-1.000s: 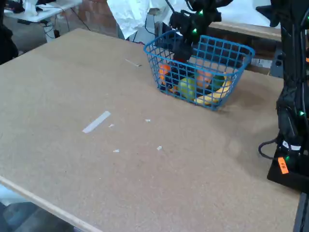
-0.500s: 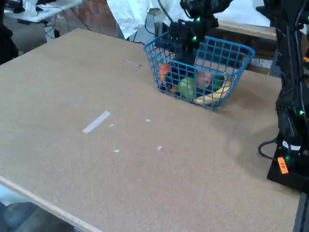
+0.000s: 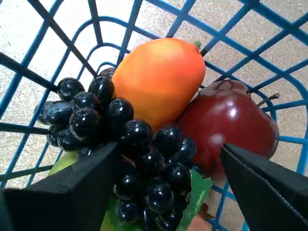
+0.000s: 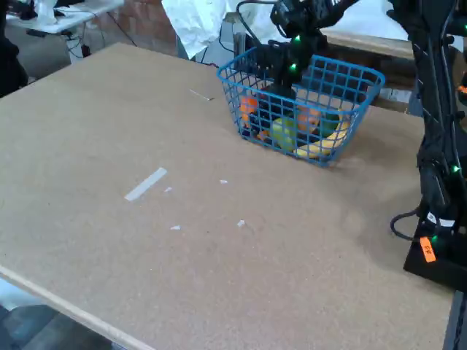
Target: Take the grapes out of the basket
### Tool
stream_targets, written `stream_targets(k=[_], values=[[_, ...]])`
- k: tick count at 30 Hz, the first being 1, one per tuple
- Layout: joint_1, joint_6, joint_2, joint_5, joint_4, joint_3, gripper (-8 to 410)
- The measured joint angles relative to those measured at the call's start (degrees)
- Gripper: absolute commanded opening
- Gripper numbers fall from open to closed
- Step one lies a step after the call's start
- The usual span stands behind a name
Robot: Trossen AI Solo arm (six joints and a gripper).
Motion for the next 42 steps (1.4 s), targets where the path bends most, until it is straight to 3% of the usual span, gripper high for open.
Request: stream_targets(k=[13, 22, 27, 34, 42], values=[[-0.15, 5.81, 1.2, -0.28, 0.09, 0.07, 259], [-0.39, 6.58, 6.58, -1.33, 0.72, 0.44, 250], [-0.39, 7.08, 6.16, -1.42, 2.69, 0.31, 183], [-0.28, 8.55, 4.68, -0.83, 5.6, 0.09, 1], [-0.33, 10.47, 3.15, -0.09, 8.17, 0.0, -1]])
